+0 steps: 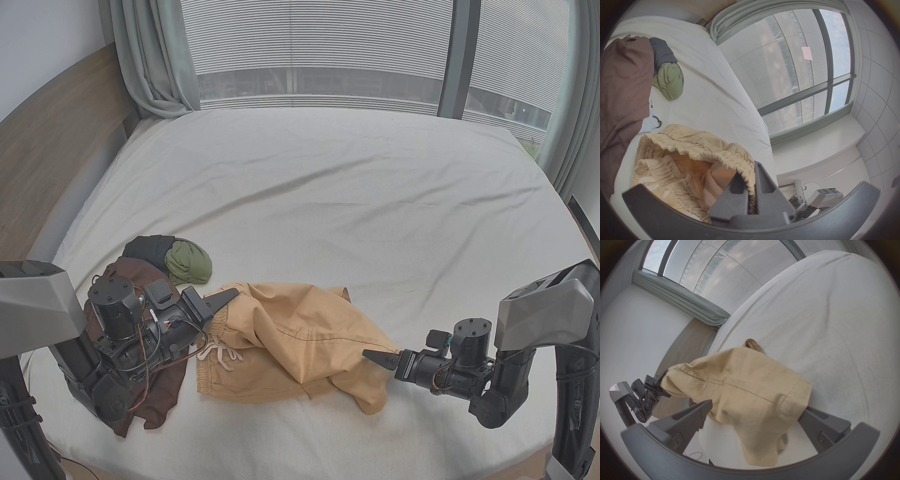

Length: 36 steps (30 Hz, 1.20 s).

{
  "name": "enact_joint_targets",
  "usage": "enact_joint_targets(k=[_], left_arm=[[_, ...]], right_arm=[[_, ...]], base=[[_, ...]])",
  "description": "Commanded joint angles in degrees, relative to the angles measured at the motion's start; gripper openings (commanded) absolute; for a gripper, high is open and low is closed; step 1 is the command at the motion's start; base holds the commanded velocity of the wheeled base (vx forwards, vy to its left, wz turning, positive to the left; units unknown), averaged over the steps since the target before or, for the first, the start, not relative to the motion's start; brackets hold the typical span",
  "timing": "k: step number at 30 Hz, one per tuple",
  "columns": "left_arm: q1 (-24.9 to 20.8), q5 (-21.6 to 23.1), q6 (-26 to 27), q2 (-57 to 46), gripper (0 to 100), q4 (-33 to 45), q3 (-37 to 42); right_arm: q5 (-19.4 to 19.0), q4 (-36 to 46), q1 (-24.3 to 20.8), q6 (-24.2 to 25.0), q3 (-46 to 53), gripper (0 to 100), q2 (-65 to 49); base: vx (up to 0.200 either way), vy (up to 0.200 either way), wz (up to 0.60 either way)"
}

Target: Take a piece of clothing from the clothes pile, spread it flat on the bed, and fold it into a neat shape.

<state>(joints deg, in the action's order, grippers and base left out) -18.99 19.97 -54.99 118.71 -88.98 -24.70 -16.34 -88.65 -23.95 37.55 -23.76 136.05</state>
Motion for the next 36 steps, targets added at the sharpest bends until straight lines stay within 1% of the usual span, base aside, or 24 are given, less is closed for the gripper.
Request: enact_joint_targets(k=[1, 11, 17, 20, 30, 31, 36], left_arm=[[0.0, 0.0, 0.0, -0.1, 0, -0.1, 0.0], [0.0, 0.0, 0.0, 0.0, 0, -0.1, -0.1], [-0.1, 0.0, 0.0, -0.1, 0, -0.1, -0.1], [-0.2, 0.0, 0.0, -0.1, 0, -0.1, 0.0], [-0.1, 0.0, 0.0, -0.1, 0, -0.1, 0.0], [-0.2, 0.0, 0.0, -0.1, 0, -0.1, -0.1], [-0.1, 0.0, 0.0, -0.1, 0, -0.1, -0.1]], right_arm=[[0.0, 0.1, -0.5, 1.1, 0.3, 100, -4.0], [-0.3, 0.0, -0.8, 1.8, 0.2, 100, -5.9], [-0.3, -0.1, -1.3, 2.2, -1.4, 100, -4.7], [-0.3, -0.1, -1.4, 3.1, -2.0, 100, -4.6], [-0.3, -0.1, -1.7, 3.2, -3.2, 100, -3.6], [-0.2, -0.2, -1.7, 3.2, -3.3, 0, -3.3], [-0.2, -0.2, -1.4, 3.1, -3.8, 0, -2.4]], base=[[0.000, 0.000, 0.00], [0.000, 0.000, 0.00], [0.000, 0.000, 0.00], [0.000, 0.000, 0.00], [0.000, 0.000, 0.00], [0.000, 0.000, 0.00], [0.000, 0.000, 0.00]])
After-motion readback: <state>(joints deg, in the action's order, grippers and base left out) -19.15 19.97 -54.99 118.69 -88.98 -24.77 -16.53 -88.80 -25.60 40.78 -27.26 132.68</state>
